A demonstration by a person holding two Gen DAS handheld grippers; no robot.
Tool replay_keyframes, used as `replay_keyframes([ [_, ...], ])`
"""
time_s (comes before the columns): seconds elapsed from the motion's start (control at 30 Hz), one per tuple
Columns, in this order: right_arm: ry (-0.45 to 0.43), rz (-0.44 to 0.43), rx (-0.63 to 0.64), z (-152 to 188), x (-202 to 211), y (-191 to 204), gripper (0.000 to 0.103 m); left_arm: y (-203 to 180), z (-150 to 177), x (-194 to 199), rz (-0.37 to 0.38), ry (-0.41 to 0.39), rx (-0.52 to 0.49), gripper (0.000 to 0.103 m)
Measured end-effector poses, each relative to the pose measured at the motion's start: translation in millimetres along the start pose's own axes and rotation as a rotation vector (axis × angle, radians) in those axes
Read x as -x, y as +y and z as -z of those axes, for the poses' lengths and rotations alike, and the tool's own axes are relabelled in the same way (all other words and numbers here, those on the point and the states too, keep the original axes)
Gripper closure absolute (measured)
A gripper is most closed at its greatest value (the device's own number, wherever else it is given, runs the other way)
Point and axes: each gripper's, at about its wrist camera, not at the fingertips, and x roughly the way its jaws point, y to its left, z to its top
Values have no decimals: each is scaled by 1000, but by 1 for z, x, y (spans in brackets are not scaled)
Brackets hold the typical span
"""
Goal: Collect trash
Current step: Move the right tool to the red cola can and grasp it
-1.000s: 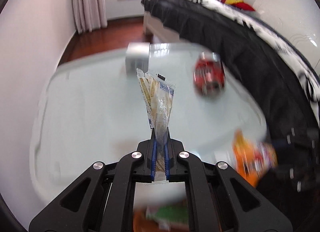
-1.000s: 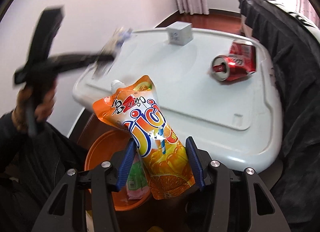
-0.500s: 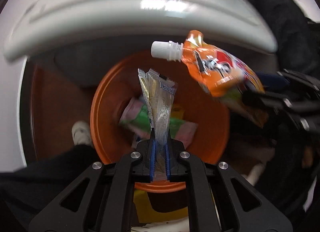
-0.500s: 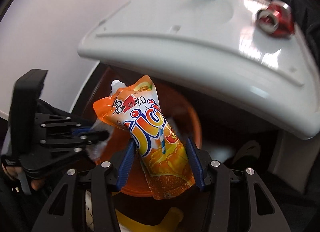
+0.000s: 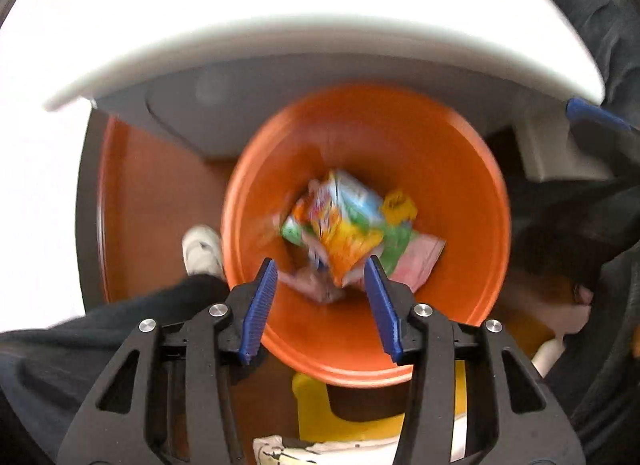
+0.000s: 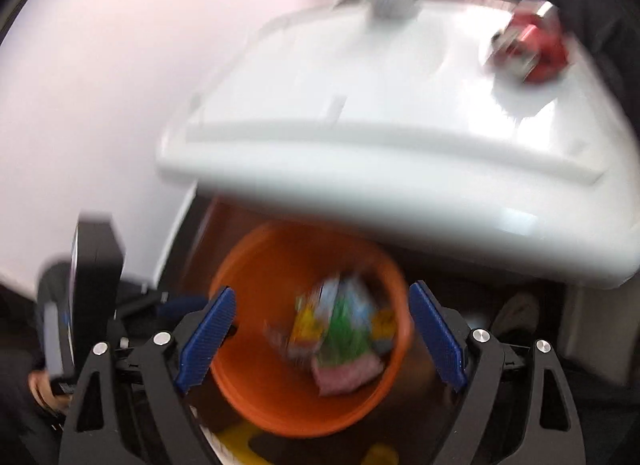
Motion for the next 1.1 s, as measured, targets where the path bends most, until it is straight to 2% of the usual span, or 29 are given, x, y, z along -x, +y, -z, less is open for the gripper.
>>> replay_keyframes([
  [0.03, -76, 29, -18, -14, 20, -12, 13, -3, -3, 7, -5, -30, -7, 57],
  [0.1, -165, 54, -73, -33, 42, -34, 5, -4, -16, 25, -2, -104, -29, 57],
  [0.17, -248, 86, -154, -57, 60, -72, 5, -2, -31, 41, -6, -168, -44, 56],
  [0.3, -302, 59, -293, -99, 61, -134, 5, 3, -71, 61, -33, -271, -69, 54],
  [0.43, -288, 115, -336, -135, 43, -175, 5, 6, -114, 75, -32, -344, -66, 53],
  [0.5, -292, 163, -306, -151, 39, -184, 5, 8, -126, 79, -21, -365, -59, 53],
  [0.53, -286, 214, -263, -165, 34, -186, 5, 8, -132, 80, -20, -376, -59, 53],
  [0.67, -226, 357, -146, -195, 7, -197, 5, 3, -163, 85, -25, -405, -86, 53],
  [0.73, -211, 400, -128, -203, -7, -206, 5, 2, -173, 86, -32, -426, -99, 53],
  [0.87, -193, 393, -134, -211, -24, -220, 5, 5, -184, 88, -47, -478, -123, 50],
  [0.93, -183, 368, -141, -213, -34, -227, 5, 9, -189, 89, -32, -497, -119, 42],
  [1.1, -166, 338, -161, -214, -45, -235, 5, 19, -206, 93, -16, -540, -104, 39],
])
